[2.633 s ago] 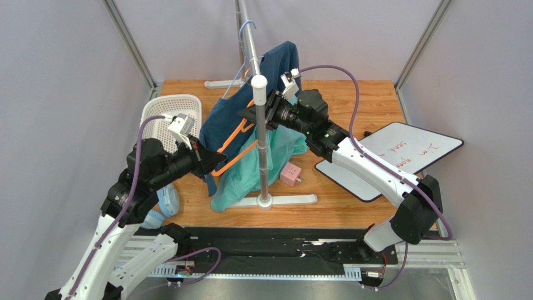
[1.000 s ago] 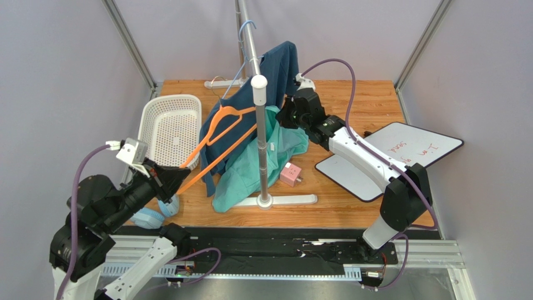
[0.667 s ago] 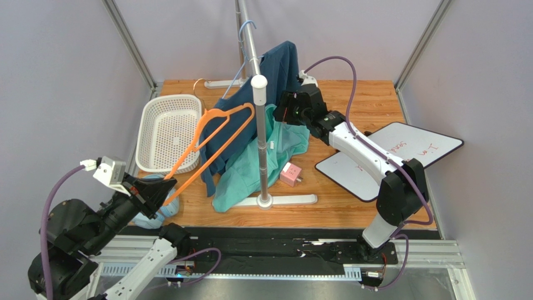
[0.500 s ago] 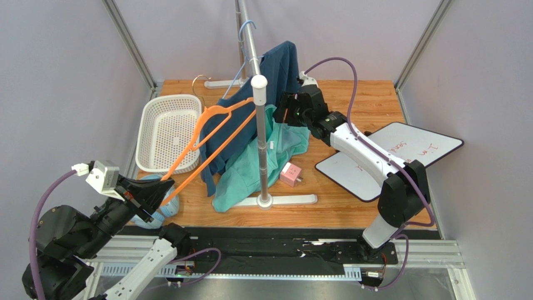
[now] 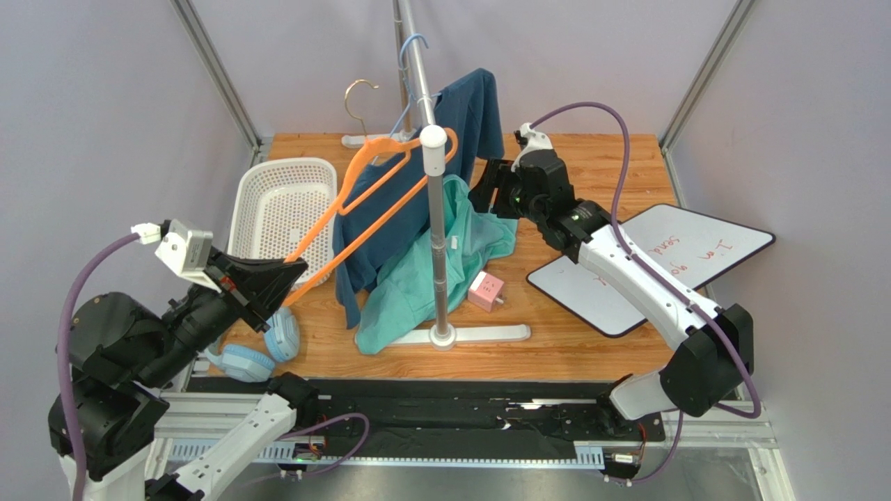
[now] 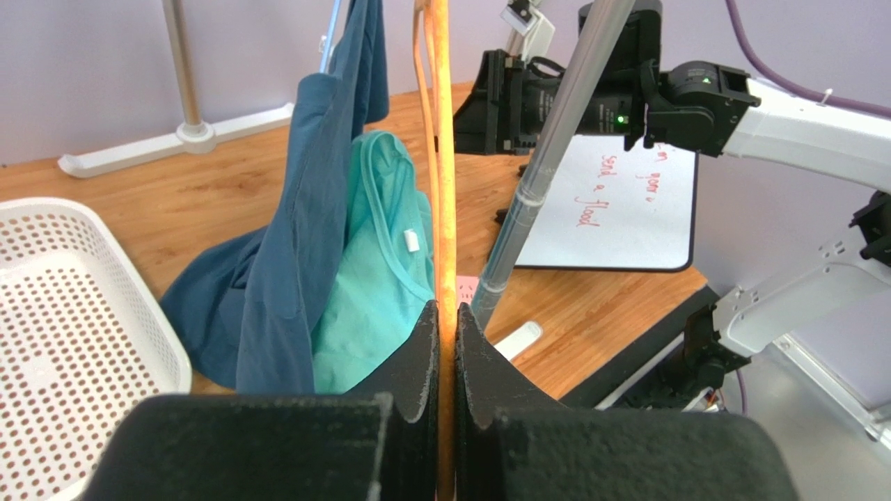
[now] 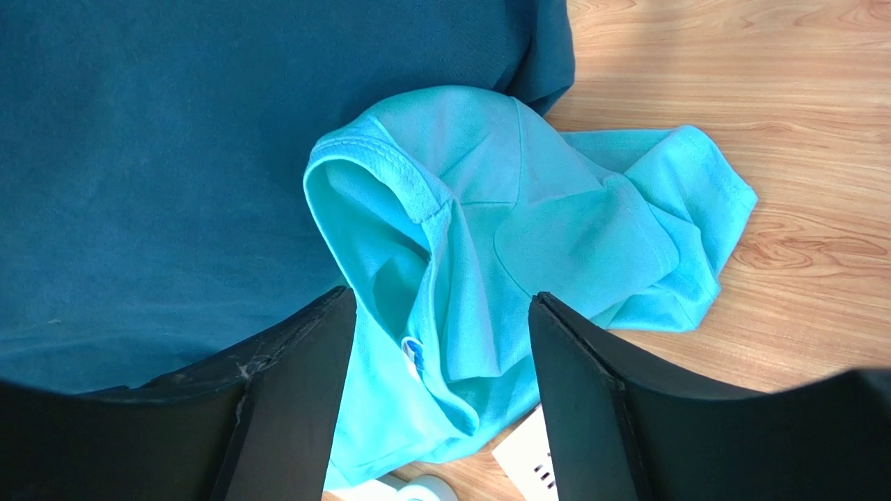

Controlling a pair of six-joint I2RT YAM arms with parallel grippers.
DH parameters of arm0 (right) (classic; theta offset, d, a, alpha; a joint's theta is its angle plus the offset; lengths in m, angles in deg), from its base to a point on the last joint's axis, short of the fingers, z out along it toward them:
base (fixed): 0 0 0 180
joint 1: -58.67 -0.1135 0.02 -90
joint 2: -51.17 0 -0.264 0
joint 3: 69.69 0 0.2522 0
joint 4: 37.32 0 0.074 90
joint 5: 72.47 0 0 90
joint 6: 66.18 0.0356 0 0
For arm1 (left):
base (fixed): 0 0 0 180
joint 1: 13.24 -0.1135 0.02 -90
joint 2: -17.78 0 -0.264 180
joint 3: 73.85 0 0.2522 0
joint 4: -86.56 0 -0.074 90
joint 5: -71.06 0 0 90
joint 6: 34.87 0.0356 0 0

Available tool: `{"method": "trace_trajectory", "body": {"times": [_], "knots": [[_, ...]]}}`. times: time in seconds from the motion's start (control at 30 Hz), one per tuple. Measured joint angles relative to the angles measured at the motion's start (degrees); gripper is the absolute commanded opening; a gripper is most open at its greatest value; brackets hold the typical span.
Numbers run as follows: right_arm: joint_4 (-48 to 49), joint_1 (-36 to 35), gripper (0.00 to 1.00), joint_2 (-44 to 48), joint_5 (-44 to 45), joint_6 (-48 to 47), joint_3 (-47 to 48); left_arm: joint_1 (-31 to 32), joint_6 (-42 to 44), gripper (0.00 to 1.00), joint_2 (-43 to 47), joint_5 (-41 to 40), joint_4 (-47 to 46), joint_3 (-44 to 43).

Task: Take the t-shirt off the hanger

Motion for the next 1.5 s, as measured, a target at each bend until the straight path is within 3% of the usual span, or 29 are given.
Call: {"method": "trace_trajectory", "body": {"times": [0.23, 0.43, 0.87, 1.13, 1.27, 1.37, 1.5], "knots": [[-0.68, 0.02, 0.68, 1.38, 0.09, -0.44, -1.68, 0.00, 0.68, 0.00, 1.16, -2.73, 5.97, -2.78], [-0.68, 0.02, 0.68, 2.58, -0.02, -0.42, -2.12, 0.00, 2.36, 0.00, 5.14, -8.55, 12.02, -11.13], [-0.83, 0.02, 0.68, 8.07, 0.02, -1.27, -5.01, 0.00, 3.98, 0.00, 3.48, -19.19, 8.39, -15.78], [-1.29, 0.02, 0.71, 10.75, 0.17, -2.97, -5.51, 0.00, 4.31, 0.00, -15.26, -19.91, 0.09, -19.63], [-2.23, 0.04, 0.72, 12.57, 0.39, -3.96, -6.03, -0.44, 5.33, 0.00, -28.87, -18.51, 0.46, -27.71], [-3.32, 0.20, 0.72, 14.05, 0.63, -4.81, -6.40, -6.14, 5.60, 0.00, -38.66, -12.85, 1.81, -35.98], [-3.85, 0.57, 0.72, 14.56, 0.63, -5.75, -6.36, -17.31, 5.22, 0.00, -43.34, -1.99, 1.55, -37.33]]}}
